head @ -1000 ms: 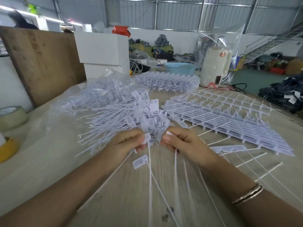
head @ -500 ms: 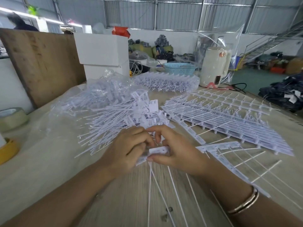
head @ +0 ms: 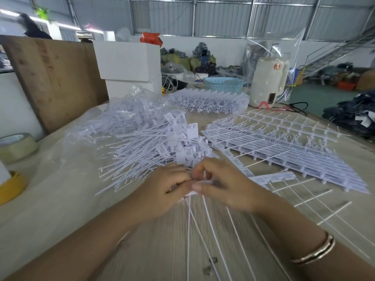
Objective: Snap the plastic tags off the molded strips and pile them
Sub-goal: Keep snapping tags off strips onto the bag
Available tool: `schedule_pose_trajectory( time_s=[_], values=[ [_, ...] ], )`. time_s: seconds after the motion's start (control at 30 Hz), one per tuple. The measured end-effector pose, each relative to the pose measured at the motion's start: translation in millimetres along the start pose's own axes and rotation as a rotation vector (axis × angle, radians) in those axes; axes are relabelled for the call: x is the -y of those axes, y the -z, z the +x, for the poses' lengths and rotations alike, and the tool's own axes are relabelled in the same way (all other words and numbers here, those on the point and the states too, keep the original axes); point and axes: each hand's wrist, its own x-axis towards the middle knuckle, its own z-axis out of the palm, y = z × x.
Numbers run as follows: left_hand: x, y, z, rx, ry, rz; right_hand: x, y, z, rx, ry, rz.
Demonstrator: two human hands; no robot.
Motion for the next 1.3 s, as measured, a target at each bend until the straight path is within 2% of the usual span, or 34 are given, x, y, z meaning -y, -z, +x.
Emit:
schedule_pose_trajectory(
  time_s=[0.07, 0.27, 0.47, 0.6, 0.9, 1.03, 1.1, 1.2, 1.3],
  values=[
    [4.5, 2.1, -1.2, 0.001, 0.018, -0.014, -5.2, 6.1, -3.9, 0.045, -0.04, -0.024],
    [7.5, -6.0, -4.0, 0.132, 0.049, 0.038, -6.9, 4.0, -5.9, 0.159, -0.142, 0.164],
    [3.3, -3.4, -2.4, 0.117, 0.004, -0.031, -4.1, 12.2, -3.9, 0.263, -0.206, 0.422],
    [5.1, -4.7, -3.2, 0.134, -0.015, -0.043, -3.7, 10.1, -4.1, 0.275, -0.213, 0.412],
    [-1.8, -1.6, 3.1, -0.223, -0.186, 0.211, -1.5, 15.3, -1.2, 0.206, -0.187, 0.667],
    [-2.4, 2.1, 2.4, -0.295, -0.211, 0.256, -11.2, 17.8, -1.0, 0.008, -0.265, 0.828],
    [0.8, 4.2, 1.0, -0.26, -0.169, 0.227, -15.6, 21.6, -4.0, -0.085, -0.29, 0.782],
    [4.3, 5.2, -0.7, -0.168, -0.037, 0.179, -16.5, 17.1, -5.3, -0.032, -0.246, 0.491],
    [4.2, 6.7, -1.2, -0.268, 0.157, -0.116, -17.3, 8.7, -3.6, 0.017, -0.199, 0.172]
  ],
)
